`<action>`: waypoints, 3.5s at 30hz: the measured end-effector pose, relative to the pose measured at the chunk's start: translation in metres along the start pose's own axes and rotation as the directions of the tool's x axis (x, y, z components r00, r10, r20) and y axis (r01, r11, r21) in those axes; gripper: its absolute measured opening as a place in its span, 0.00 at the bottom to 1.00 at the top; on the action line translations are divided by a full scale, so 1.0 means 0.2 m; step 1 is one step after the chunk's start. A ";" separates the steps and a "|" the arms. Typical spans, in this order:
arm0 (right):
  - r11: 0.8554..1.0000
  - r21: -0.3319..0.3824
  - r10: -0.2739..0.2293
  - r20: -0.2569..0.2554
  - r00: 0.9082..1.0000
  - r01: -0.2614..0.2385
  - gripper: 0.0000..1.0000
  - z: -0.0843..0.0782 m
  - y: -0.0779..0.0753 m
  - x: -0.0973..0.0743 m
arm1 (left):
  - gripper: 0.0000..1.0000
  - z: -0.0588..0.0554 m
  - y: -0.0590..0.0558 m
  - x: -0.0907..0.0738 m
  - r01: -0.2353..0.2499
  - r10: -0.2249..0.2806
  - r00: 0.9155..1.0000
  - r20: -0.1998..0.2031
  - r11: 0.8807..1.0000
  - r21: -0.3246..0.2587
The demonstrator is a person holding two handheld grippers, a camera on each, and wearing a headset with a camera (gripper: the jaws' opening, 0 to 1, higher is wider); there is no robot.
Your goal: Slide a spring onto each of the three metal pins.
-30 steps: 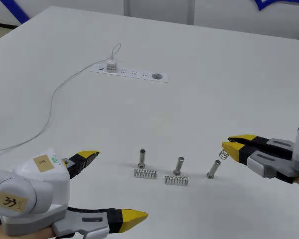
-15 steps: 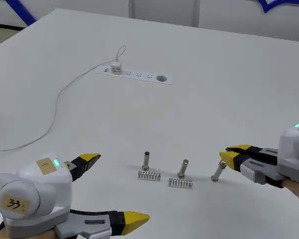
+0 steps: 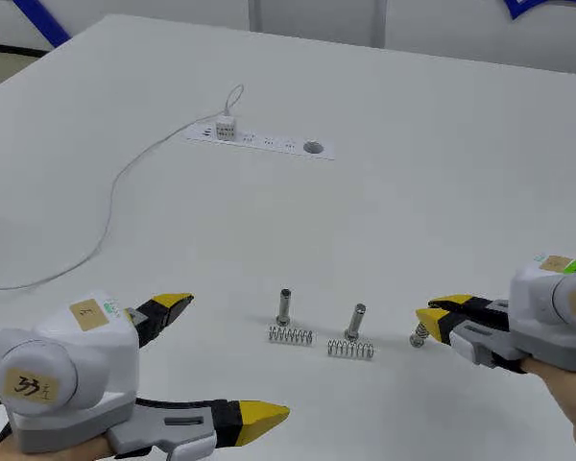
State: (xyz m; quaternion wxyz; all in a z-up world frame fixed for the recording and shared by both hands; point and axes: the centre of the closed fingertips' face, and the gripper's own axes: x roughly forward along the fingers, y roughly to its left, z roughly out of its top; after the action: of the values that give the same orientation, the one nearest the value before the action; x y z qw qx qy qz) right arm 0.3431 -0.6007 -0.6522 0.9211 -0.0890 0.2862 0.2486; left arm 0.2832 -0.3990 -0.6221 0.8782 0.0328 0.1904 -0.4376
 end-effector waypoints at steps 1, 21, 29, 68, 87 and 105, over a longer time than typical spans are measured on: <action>1.000 -0.001 -0.002 -0.005 1.000 0.002 0.11 -0.01 0.00 0.00 | 1.00 0.00 0.00 0.00 -0.001 0.001 1.000 -0.003 1.000 0.002; 1.000 0.002 -0.006 -0.031 0.999 0.006 0.11 -0.05 0.00 0.02 | 1.00 0.00 0.01 0.00 -0.006 0.006 1.000 0.000 1.000 -0.006; 1.000 0.023 -0.015 -0.001 1.000 0.015 0.15 -0.02 0.00 0.00 | 1.00 0.00 0.02 -0.01 -0.011 0.011 1.000 0.001 1.000 -0.009; 0.875 -0.326 0.286 -0.247 0.926 -0.357 0.17 -0.16 0.41 0.21 | 1.00 -0.05 0.01 0.01 -0.002 0.002 0.999 -0.036 1.000 -0.025; 0.888 -0.256 0.328 -0.230 0.916 -0.382 0.11 -0.16 0.46 0.14 | 0.98 -0.04 -0.05 0.02 0.047 -0.048 0.998 -0.038 0.999 -0.021; 0.861 -0.330 0.342 -0.188 0.920 -0.388 0.10 -0.02 0.50 0.01 | 0.94 0.02 -0.07 0.05 0.104 -0.102 0.993 -0.055 0.994 0.037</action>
State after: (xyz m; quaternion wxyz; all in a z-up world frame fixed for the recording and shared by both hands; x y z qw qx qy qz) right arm 0.2911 -0.5145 -0.6575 0.8054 -0.2160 0.3035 0.4610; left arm 0.2802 -0.4164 -0.6200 0.8482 0.0518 0.2064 -0.4851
